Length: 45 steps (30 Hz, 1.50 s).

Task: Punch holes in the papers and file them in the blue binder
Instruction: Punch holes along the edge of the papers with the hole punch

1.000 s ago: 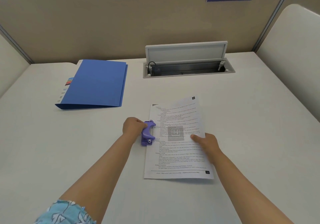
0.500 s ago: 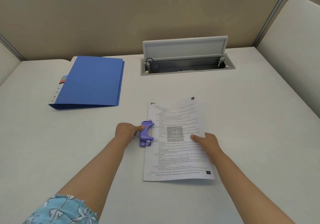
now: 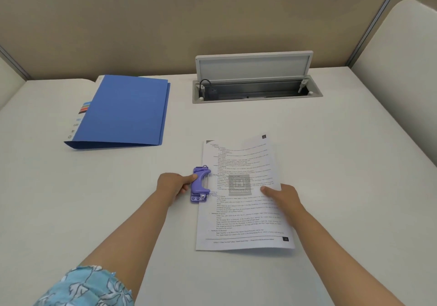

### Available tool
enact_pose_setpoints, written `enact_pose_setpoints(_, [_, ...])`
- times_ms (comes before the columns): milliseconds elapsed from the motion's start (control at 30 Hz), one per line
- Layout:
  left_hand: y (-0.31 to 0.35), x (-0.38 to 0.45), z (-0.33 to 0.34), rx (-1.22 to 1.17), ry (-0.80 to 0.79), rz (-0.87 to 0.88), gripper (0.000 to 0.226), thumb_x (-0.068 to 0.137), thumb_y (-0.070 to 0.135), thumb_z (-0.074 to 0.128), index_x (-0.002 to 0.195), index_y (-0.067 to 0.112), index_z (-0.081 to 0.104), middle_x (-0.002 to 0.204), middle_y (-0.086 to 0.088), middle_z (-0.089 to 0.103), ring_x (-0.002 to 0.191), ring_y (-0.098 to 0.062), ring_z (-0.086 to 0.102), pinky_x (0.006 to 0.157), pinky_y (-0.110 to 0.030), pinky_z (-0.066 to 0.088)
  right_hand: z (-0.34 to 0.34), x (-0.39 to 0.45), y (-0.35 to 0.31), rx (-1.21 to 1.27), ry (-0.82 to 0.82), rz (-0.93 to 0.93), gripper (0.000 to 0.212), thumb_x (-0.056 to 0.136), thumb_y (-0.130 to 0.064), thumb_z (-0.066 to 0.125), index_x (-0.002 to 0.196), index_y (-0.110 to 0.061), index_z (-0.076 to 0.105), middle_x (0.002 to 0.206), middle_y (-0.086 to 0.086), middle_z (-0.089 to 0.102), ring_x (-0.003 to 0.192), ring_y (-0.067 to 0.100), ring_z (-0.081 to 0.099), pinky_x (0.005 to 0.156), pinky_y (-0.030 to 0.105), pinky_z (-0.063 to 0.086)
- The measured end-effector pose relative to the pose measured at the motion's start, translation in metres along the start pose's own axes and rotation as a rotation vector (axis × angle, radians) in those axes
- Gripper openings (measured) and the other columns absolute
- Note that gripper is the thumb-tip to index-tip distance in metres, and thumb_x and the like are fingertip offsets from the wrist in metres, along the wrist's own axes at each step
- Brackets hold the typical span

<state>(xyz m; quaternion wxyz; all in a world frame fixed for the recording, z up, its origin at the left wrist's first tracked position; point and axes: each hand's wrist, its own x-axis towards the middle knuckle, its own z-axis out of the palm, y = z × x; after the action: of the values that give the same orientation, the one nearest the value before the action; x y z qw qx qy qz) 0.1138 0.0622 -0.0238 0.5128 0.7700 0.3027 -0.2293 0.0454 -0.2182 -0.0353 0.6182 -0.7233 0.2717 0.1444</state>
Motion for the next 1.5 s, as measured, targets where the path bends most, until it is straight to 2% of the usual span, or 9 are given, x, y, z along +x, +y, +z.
enact_pose_setpoints(167, [0.008, -0.013, -0.003, 0.051, -0.015, -0.005, 0.041, 0.077, 0.031, 0.074, 0.053, 0.008, 0.050, 0.052, -0.005, 0.051, 0.047, -0.016, 0.040, 0.047, -0.021, 0.031, 0.000, -0.005, -0.003, 0.000, -0.005, 0.008, 0.010, 0.079, -0.023, 0.073, 0.086, -0.017, 0.068, 0.098, 0.009, 0.074, 0.090, 0.030, 0.070, 0.090, 0.048, 0.054])
enact_pose_setpoints(433, [0.023, -0.033, -0.001, 0.115, 0.056, 0.079, 0.036, 0.077, 0.028, 0.073, 0.057, 0.005, 0.054, 0.059, -0.006, 0.057, 0.049, -0.020, 0.044, 0.051, -0.024, 0.037, -0.001, -0.014, -0.009, 0.043, -0.028, 0.014, 0.019, 0.079, -0.016, 0.071, 0.097, -0.009, 0.070, 0.102, 0.013, 0.073, 0.092, 0.033, 0.070, 0.091, 0.049, 0.053])
enact_pose_setpoints(533, [0.023, -0.034, 0.005, 0.065, 0.042, 0.064, 0.032, 0.079, 0.025, 0.072, 0.063, 0.004, 0.053, 0.063, -0.011, 0.058, 0.051, -0.021, 0.046, 0.053, -0.027, 0.039, -0.002, -0.017, -0.011, 0.035, -0.028, -0.022, 0.027, 0.080, -0.016, 0.071, 0.105, -0.004, 0.069, 0.104, 0.014, 0.072, 0.092, 0.032, 0.070, 0.091, 0.048, 0.054])
enact_pose_setpoints(700, [0.021, -0.038, 0.010, 0.048, 0.012, 0.029, 0.029, 0.082, 0.017, 0.070, 0.062, 0.004, 0.052, 0.063, -0.013, 0.057, 0.055, -0.021, 0.049, 0.057, -0.028, 0.045, -0.004, -0.016, -0.017, 0.026, -0.020, -0.060, 0.024, 0.081, -0.017, 0.070, 0.103, -0.007, 0.068, 0.105, 0.013, 0.071, 0.094, 0.032, 0.069, 0.091, 0.048, 0.053])
enact_pose_setpoints(967, [0.020, -0.040, 0.012, -0.119, 0.009, 0.021, 0.028, 0.086, 0.014, 0.065, 0.063, 0.004, 0.052, 0.062, -0.010, 0.055, 0.052, -0.017, 0.049, 0.046, -0.021, 0.045, -0.013, -0.014, -0.030, 0.013, 0.029, -0.104, 0.018, 0.082, -0.013, 0.069, 0.099, -0.008, 0.067, 0.103, 0.013, 0.070, 0.093, 0.033, 0.068, 0.089, 0.045, 0.054])
enact_pose_setpoints(1133, [0.017, -0.034, 0.009, -0.190, 0.038, 0.075, 0.028, 0.086, 0.009, 0.065, 0.061, 0.005, 0.053, 0.052, -0.009, 0.056, 0.045, -0.018, 0.052, 0.049, -0.024, 0.045, -0.024, -0.012, -0.032, -0.002, 0.095, -0.130, 0.021, 0.082, -0.014, 0.069, 0.101, -0.007, 0.068, 0.100, 0.012, 0.071, 0.092, 0.033, 0.068, 0.089, 0.048, 0.054])
enact_pose_setpoints(1233, [0.016, -0.034, 0.009, -0.211, 0.027, 0.086, 0.026, 0.086, 0.008, 0.064, 0.063, 0.006, 0.053, 0.061, -0.011, 0.055, 0.051, -0.019, 0.050, 0.051, -0.025, 0.045, -0.032, -0.012, -0.030, -0.018, 0.100, -0.140, 0.022, 0.082, -0.017, 0.068, 0.102, -0.007, 0.068, 0.101, 0.012, 0.071, 0.090, 0.032, 0.069, 0.088, 0.048, 0.055])
enact_pose_setpoints(1333, [0.016, -0.034, 0.014, -0.221, 0.005, 0.117, 0.024, 0.086, 0.007, 0.063, 0.064, 0.007, 0.054, 0.062, -0.010, 0.055, 0.046, -0.017, 0.054, 0.040, -0.019, 0.047, -0.044, -0.014, -0.032, 0.005, 0.093, -0.166, 0.021, 0.083, -0.016, 0.068, 0.103, -0.007, 0.067, 0.099, 0.011, 0.070, 0.088, 0.031, 0.068, 0.086, 0.043, 0.055])
enact_pose_setpoints(1500, [0.027, -0.035, 0.034, -0.240, -0.045, 0.152, 0.022, 0.088, 0.005, 0.060, 0.067, 0.008, 0.054, 0.067, -0.009, 0.057, 0.056, -0.018, 0.051, 0.039, -0.016, 0.047, -0.068, -0.015, -0.041, 0.079, 0.098, -0.206, 0.028, 0.083, -0.016, 0.069, 0.109, -0.006, 0.066, 0.102, 0.011, 0.070, 0.091, 0.030, 0.068, 0.083, 0.041, 0.055])
